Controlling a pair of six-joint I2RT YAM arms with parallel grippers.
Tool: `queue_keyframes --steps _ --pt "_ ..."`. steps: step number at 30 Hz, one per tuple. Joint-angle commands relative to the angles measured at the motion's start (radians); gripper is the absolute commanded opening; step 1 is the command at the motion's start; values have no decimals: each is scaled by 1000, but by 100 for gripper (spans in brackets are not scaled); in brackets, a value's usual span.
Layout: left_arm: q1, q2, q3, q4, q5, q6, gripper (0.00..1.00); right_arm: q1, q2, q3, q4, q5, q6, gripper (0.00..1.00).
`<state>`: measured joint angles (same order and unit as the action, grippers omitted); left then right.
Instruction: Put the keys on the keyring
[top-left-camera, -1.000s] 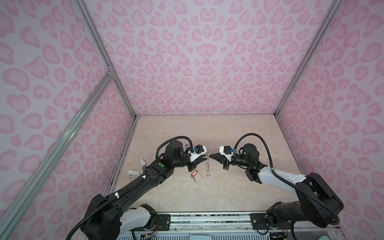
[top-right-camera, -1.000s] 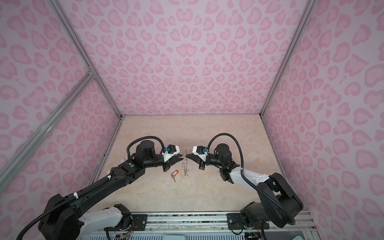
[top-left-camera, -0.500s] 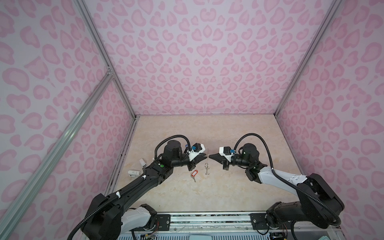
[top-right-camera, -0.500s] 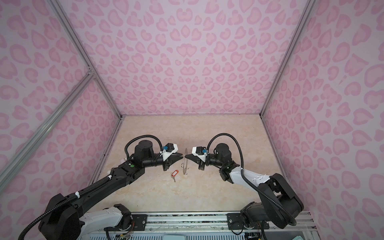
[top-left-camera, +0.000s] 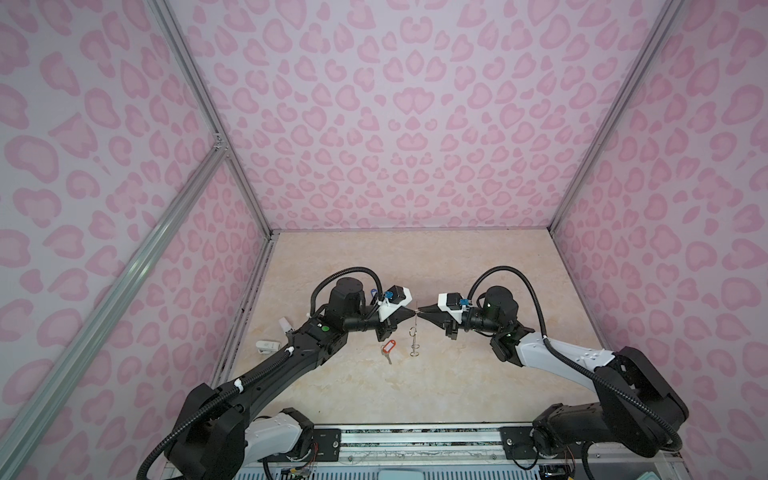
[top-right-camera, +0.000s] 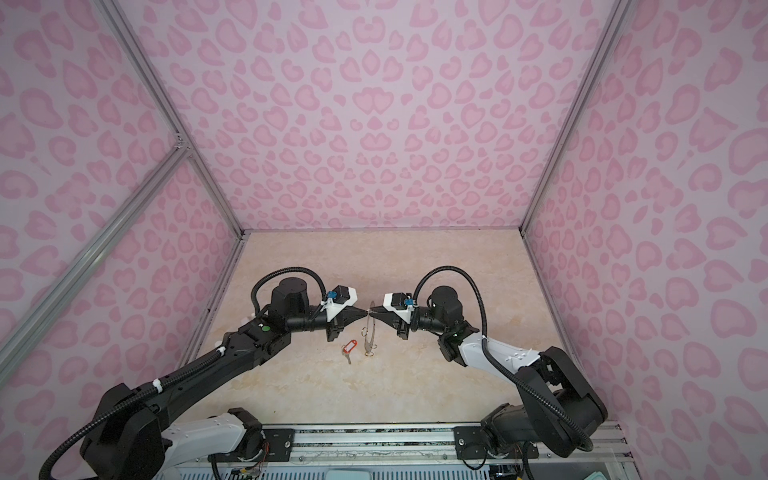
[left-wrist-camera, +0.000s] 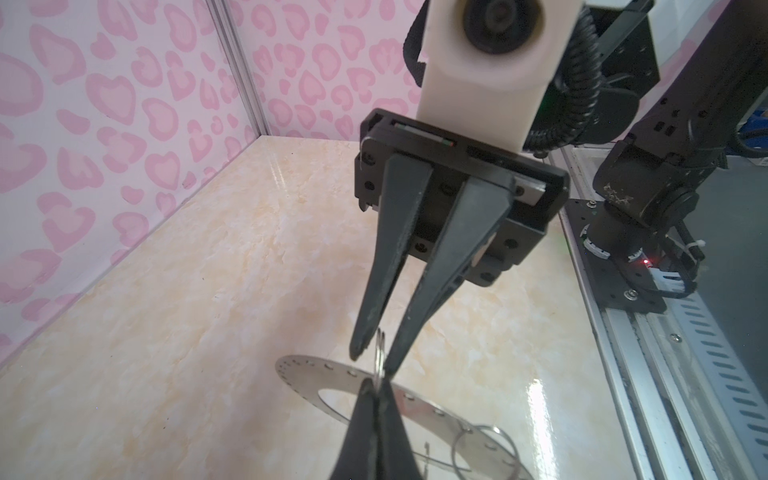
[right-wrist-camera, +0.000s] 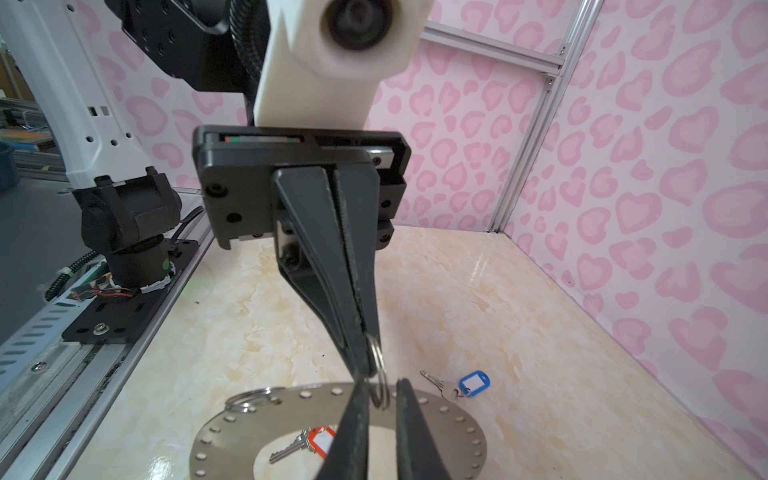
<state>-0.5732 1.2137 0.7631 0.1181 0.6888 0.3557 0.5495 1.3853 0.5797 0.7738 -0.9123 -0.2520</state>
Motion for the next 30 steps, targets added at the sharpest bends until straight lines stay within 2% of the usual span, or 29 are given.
queue_keyframes --steps 1,2,4,8,15,23,30 --pt "-1 6 50 -71 -26 25 4 3 -15 3 -45 89 -33 33" --pt "-2 10 71 -115 -49 35 4 3 -26 3 -72 124 -55 39" --pt "-9 19 111 -199 -111 60 4 15 -51 0 -112 203 -105 41" --pt "-37 46 203 -365 -234 117 3 29 -85 1 -168 256 -168 41" --pt "-93 99 321 -556 -381 194 4 42 -84 -29 -90 265 -135 36" --pt "-112 104 358 -606 -389 221 4 68 -54 -42 -1 257 -90 28" --pt "-119 99 361 -621 -382 253 4 80 -18 -44 84 238 -38 26"
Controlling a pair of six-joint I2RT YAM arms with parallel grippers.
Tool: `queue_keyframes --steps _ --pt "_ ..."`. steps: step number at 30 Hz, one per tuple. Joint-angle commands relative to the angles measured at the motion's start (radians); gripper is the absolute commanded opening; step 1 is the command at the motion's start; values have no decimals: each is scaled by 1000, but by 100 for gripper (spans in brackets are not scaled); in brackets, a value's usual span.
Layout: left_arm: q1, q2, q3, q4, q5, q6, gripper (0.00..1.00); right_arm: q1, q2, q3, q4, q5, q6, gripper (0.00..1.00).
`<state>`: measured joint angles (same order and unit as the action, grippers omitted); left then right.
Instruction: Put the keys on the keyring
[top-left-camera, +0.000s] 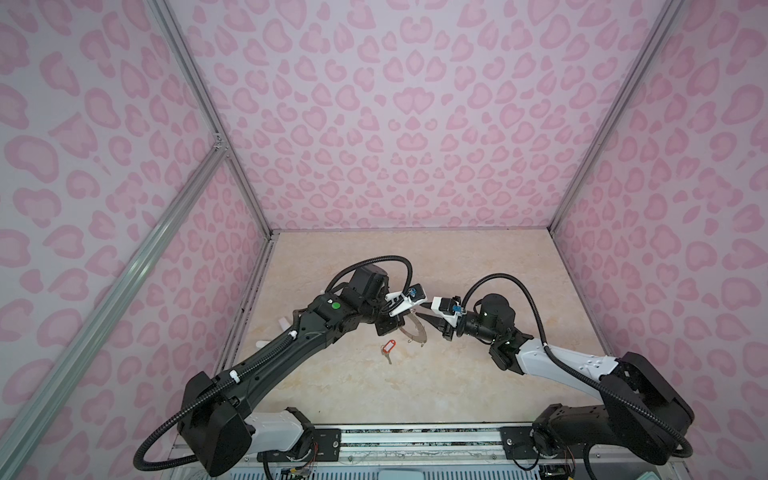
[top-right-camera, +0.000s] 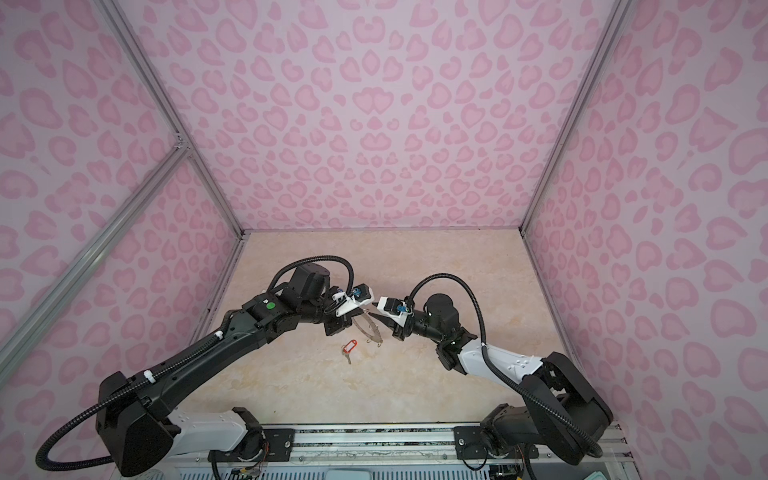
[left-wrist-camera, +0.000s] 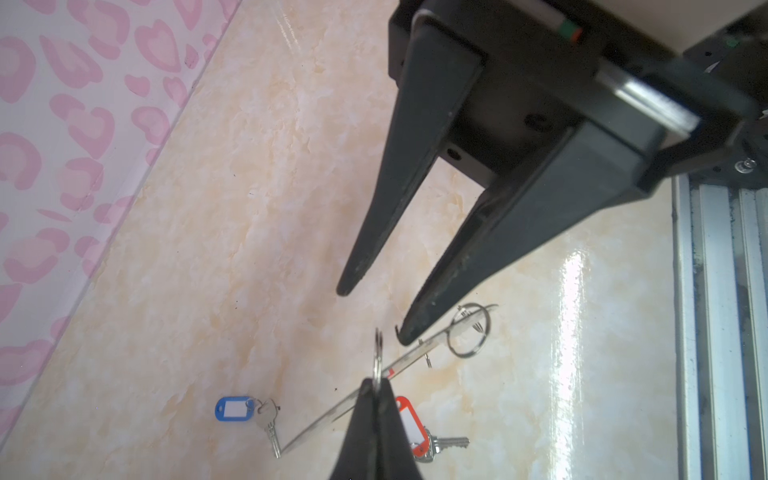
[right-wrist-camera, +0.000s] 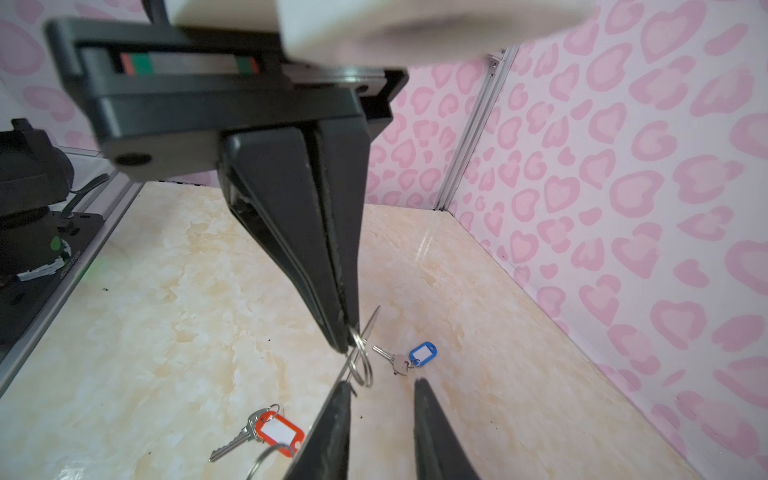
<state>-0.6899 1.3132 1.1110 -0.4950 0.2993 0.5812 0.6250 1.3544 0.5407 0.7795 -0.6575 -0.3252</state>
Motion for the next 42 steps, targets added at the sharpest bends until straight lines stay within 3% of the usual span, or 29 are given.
queue_keyframes --steps 1,16,22,23,25,29,33,42 --pt "-2 -2 15 -8 10 28 3 5 16 -5 81 -23 37 25" --pt "-5 -20 11 -10 62 74 3 6 46 7 86 -72 54 14" --pt "-5 -34 -4 5 89 88 4 4 49 5 90 -85 61 3" --pt "-5 -38 -10 17 98 84 5 4 50 6 90 -87 63 1" --pt "7 -51 -31 62 115 46 19 5 50 3 100 -93 69 0" --pt "107 -90 -95 156 243 -41 29 -4 52 -12 173 -115 121 0" --pt "182 -152 -198 280 384 -87 27 -7 57 -26 255 -139 166 0" --pt "190 -169 -275 405 444 -162 24 3 93 -4 339 -204 225 0"
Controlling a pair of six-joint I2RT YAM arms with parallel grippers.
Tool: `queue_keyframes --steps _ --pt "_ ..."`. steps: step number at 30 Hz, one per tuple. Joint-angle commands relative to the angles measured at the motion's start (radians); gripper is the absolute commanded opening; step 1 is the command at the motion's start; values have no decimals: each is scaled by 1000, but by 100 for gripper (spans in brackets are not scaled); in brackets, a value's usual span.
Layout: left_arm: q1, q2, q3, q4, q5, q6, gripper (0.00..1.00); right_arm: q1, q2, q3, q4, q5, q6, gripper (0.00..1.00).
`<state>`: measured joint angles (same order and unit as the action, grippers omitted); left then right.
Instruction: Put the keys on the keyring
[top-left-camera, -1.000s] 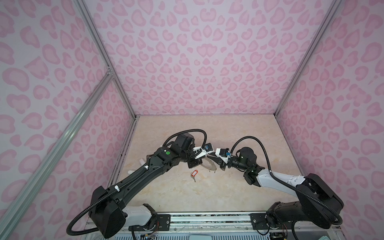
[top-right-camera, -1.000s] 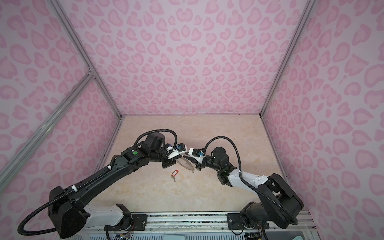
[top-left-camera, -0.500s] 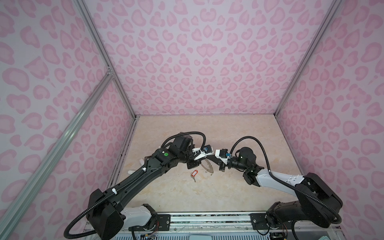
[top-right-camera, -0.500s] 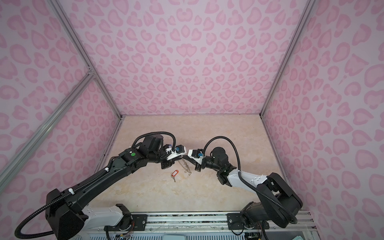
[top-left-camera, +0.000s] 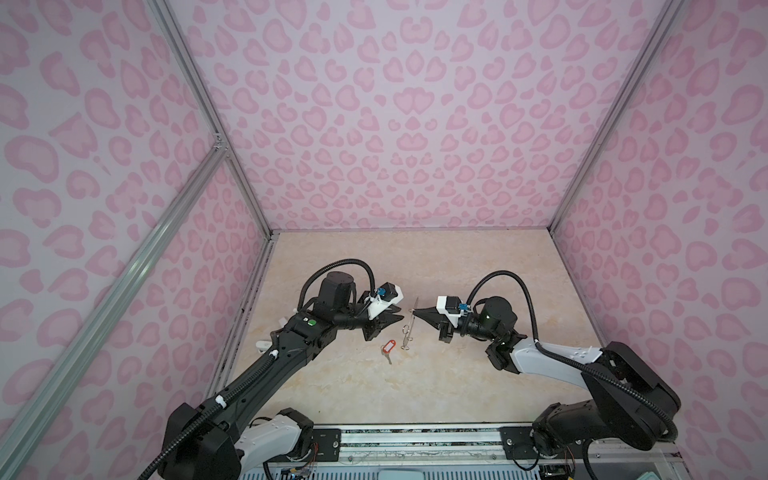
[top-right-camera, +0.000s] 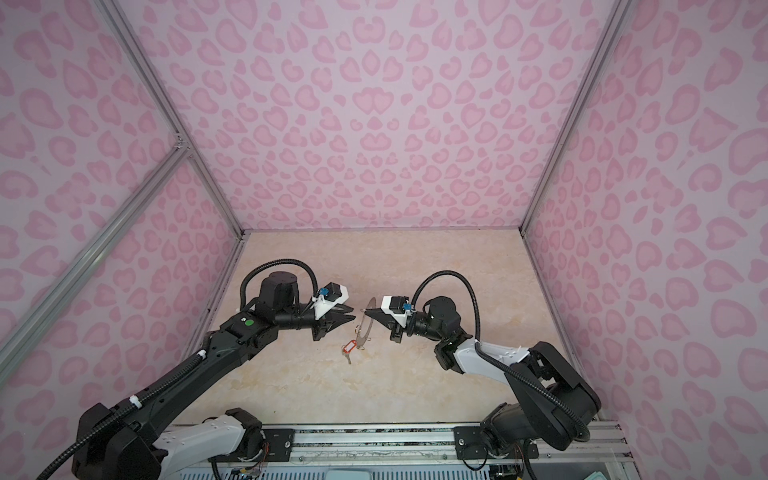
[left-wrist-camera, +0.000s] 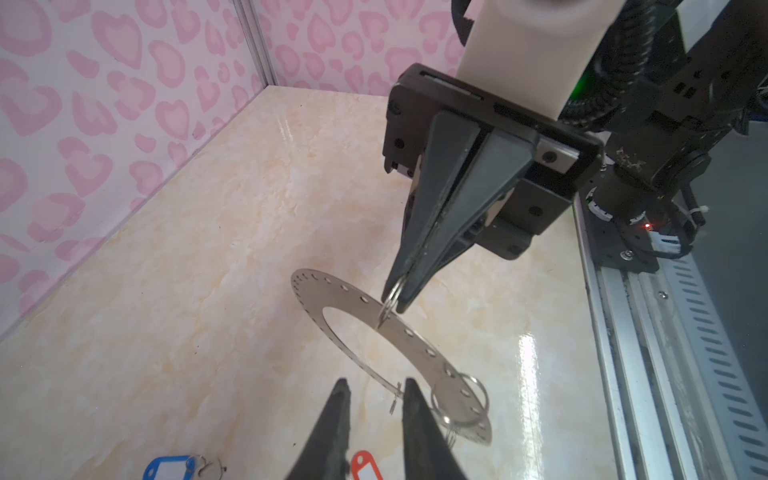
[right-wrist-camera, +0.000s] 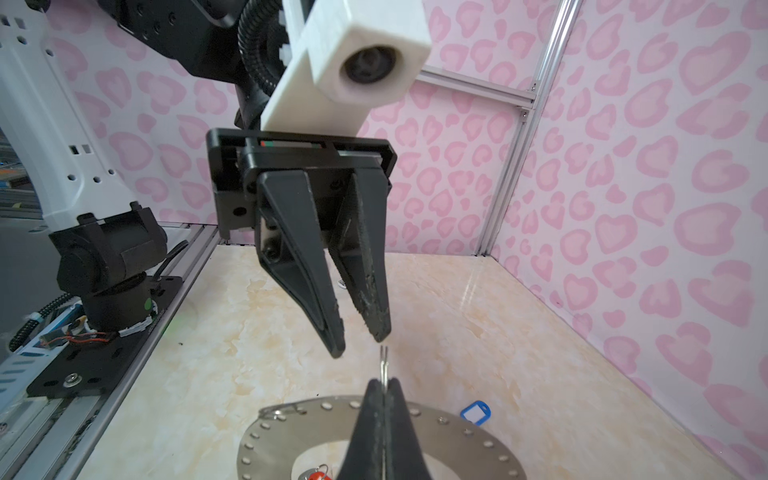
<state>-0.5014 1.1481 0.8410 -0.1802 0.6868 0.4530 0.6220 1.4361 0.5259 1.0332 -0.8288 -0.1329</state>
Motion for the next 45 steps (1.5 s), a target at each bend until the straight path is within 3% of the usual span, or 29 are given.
queue_keyframes --steps 1,11,17,19,23,25,31,39,45 --pt "1 -1 -5 92 61 -35 24 7 14 15 86 -38 35 0" --pt "-2 2 -14 112 84 -30 19 23 33 40 84 -56 39 0" --pt "-9 3 3 91 92 -31 3 27 49 46 90 -47 41 0" --pt "-11 10 24 59 84 -30 3 22 42 39 92 -13 38 17" --pt "-21 2 55 5 -3 -4 3 -3 0 36 -2 58 6 42" --pt "-27 16 93 -62 -51 8 3 -5 -27 36 -69 92 -40 46" --pt "-72 104 256 -298 -193 96 3 -3 -88 62 -274 143 -163 41" --pt "-112 144 331 -374 -269 156 3 -2 -87 48 -229 123 -131 25" --pt "-125 157 354 -392 -282 164 3 1 -55 36 -128 88 -69 22"
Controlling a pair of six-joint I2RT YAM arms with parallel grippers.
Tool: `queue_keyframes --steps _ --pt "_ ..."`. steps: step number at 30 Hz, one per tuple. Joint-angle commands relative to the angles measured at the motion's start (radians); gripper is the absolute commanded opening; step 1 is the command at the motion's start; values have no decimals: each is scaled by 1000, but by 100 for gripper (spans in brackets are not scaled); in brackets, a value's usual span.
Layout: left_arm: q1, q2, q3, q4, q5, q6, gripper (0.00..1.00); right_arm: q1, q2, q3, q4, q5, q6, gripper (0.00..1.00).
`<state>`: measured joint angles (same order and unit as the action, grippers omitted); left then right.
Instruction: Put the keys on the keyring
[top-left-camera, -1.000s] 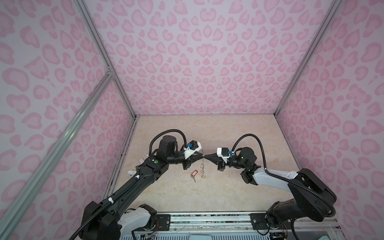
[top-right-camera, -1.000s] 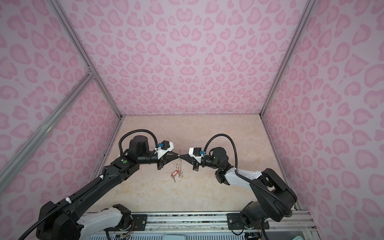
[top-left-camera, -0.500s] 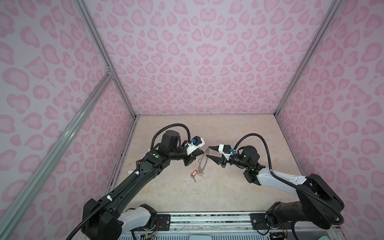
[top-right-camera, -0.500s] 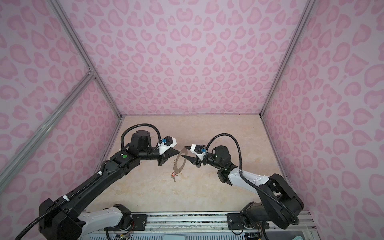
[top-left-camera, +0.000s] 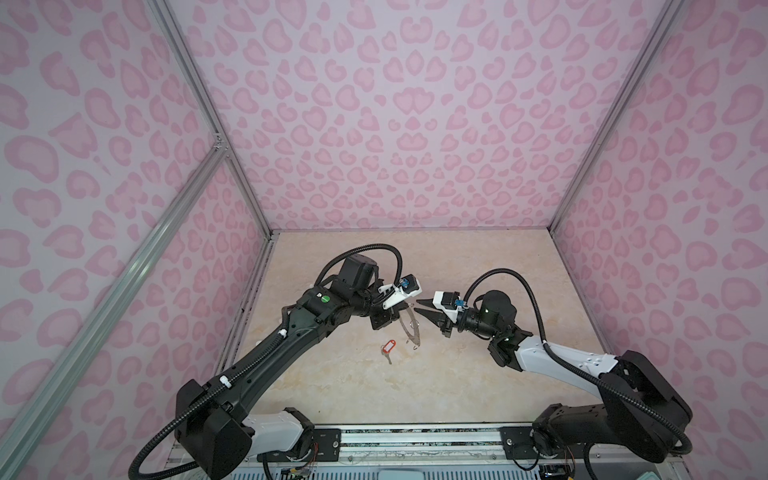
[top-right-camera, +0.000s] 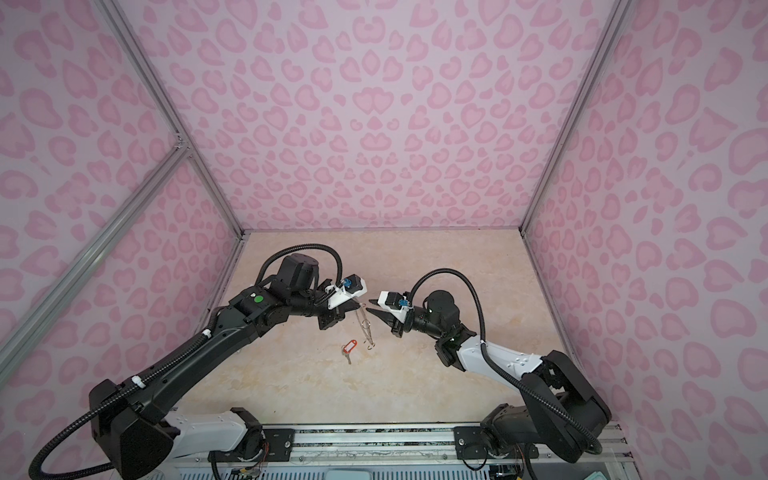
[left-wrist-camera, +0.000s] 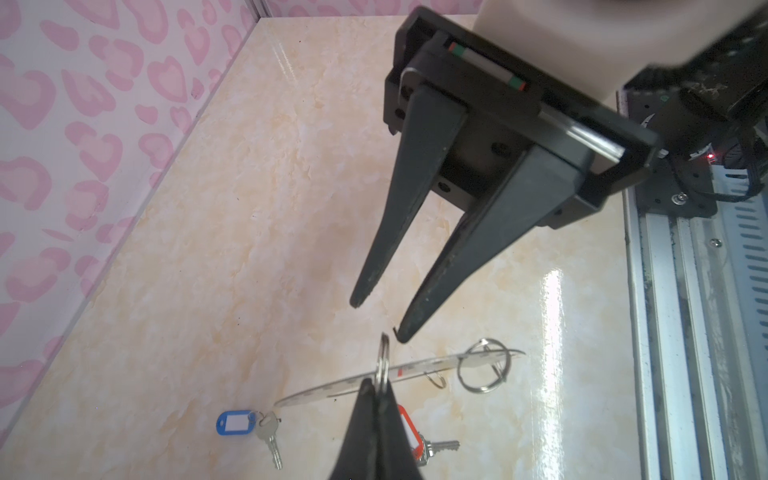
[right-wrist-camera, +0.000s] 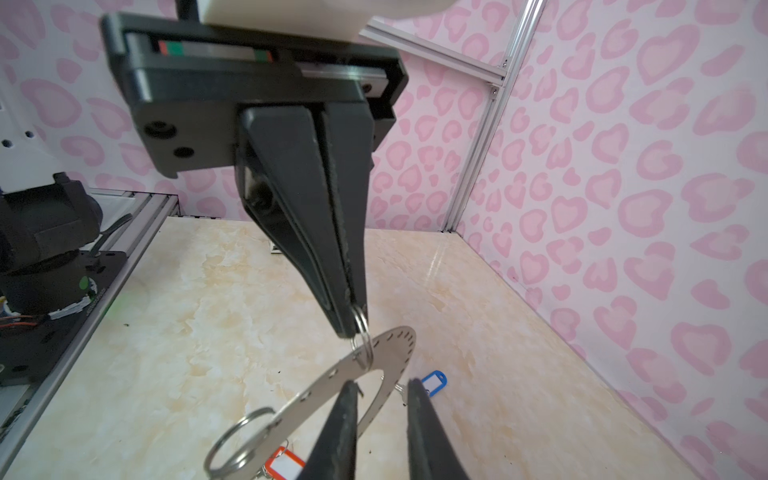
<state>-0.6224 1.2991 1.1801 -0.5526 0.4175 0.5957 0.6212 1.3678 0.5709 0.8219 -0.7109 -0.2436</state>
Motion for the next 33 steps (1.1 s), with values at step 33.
queue_keyframes --steps 33 --pt "136 -104 -238 329 261 -100 30 -10 27 -23 200 -95 111 0"
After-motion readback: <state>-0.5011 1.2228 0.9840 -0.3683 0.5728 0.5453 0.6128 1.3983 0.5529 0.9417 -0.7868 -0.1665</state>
